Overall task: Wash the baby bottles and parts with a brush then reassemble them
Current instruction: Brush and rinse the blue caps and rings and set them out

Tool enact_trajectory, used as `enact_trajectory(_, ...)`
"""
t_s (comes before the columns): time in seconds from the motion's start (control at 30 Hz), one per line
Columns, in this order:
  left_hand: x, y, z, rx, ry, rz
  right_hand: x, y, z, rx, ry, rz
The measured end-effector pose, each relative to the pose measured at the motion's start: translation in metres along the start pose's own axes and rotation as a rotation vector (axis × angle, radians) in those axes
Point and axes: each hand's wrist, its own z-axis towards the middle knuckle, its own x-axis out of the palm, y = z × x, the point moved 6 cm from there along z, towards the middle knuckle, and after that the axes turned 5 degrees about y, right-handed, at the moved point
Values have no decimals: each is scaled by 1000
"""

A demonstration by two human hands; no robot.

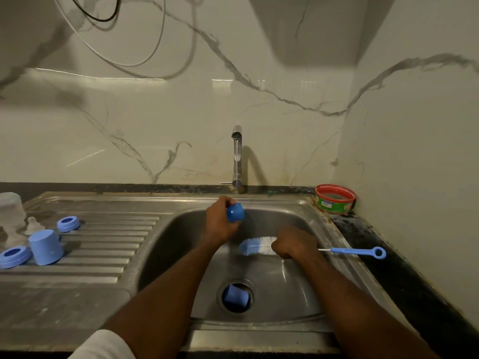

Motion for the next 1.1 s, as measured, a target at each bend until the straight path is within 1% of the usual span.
enact_trajectory(0.23, 4, 3, -2, -108, 31, -159, -1, 1, -1, 13, 3, -2)
enact_trajectory(0.3, 10, 8, -1, -163, 75, -301, -1, 1, -1, 14, 0, 1)
enact_trajectory(0.43, 25, 10, -5, -346, 228, -746, -2, 1, -3, 15, -6, 6)
enact_trajectory(0.5, 28, 5, -7, -392, 290, -810, -3, 1, -4, 12, -6, 7)
enact_trajectory(0.57, 30, 4, -10, -445, 314, -867, -4, 1, -4, 9, -1, 3)
enact_trajectory(0.67, 32, 8, -19, -583, 321, -964, -3, 1, -4, 8, 3, 1)
enact_trajectory(0.73, 28, 8, -19, -587, 295, -1009, -2, 1, -3, 7, 1, 4)
enact_trajectory(0.83, 21, 10, -14, -509, 219, -993, -1, 1, -3, 8, 0, 9)
enact_trajectory(0.87, 20, 11, -12, -465, 223, -944, -1, 1, -3, 7, -2, 13)
enact_trajectory(0.97, 18, 9, -12, -323, 242, -663, -1, 1, -1, 4, -8, 11)
enact_trajectory(1.1, 10, 4, -7, -200, 114, -468, 0, 2, 1, 1, -9, 1)
